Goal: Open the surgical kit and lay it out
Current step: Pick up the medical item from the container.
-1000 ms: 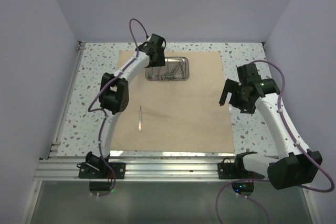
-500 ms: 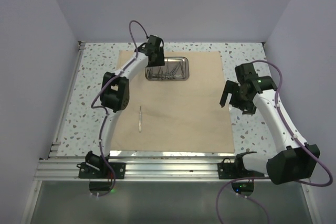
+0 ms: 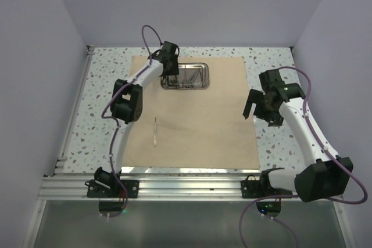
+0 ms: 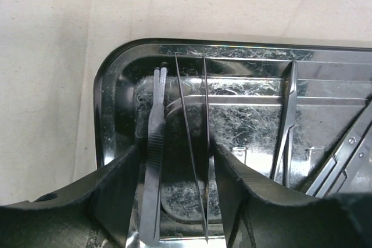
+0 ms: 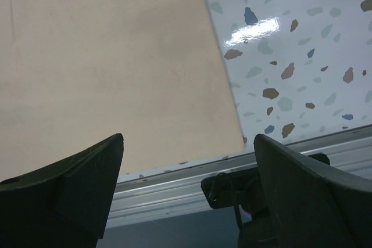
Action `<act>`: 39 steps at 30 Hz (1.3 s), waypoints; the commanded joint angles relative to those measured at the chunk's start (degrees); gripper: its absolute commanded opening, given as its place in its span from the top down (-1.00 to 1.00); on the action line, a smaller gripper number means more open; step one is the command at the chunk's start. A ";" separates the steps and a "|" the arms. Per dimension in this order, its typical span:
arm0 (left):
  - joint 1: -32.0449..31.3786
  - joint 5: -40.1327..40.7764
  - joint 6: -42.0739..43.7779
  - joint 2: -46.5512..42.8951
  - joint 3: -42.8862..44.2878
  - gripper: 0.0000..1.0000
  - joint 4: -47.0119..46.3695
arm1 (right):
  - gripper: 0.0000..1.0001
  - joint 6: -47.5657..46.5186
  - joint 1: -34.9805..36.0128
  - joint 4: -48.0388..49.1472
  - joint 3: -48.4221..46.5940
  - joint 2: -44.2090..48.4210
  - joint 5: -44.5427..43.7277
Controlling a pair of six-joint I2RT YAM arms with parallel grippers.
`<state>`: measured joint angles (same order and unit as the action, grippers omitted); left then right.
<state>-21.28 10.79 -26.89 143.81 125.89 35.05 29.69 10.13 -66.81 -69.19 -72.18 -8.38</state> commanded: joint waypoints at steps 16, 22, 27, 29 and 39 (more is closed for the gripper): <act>-0.96 0.11 -0.44 -5.64 -17.61 1.00 0.19 | -0.97 -1.57 -0.20 1.50 -0.07 -2.09 0.21; -1.84 2.74 0.79 -5.64 -9.45 1.00 4.67 | -0.97 -1.65 -0.20 1.94 0.72 -1.47 0.73; -2.28 3.02 0.79 -7.57 -5.13 1.00 6.17 | -0.97 -1.83 -0.11 2.38 1.86 -0.51 0.91; -2.28 2.75 0.62 -8.71 -5.03 1.00 6.35 | -0.97 -1.92 -0.20 2.38 1.95 -0.33 0.82; -3.24 3.01 -0.96 -14.78 -6.26 1.00 7.66 | -0.97 -3.06 -0.11 2.73 3.36 1.87 1.26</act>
<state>-23.92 13.10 -27.03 135.81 118.50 41.80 28.01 10.07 -64.79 -66.28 -72.44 -7.94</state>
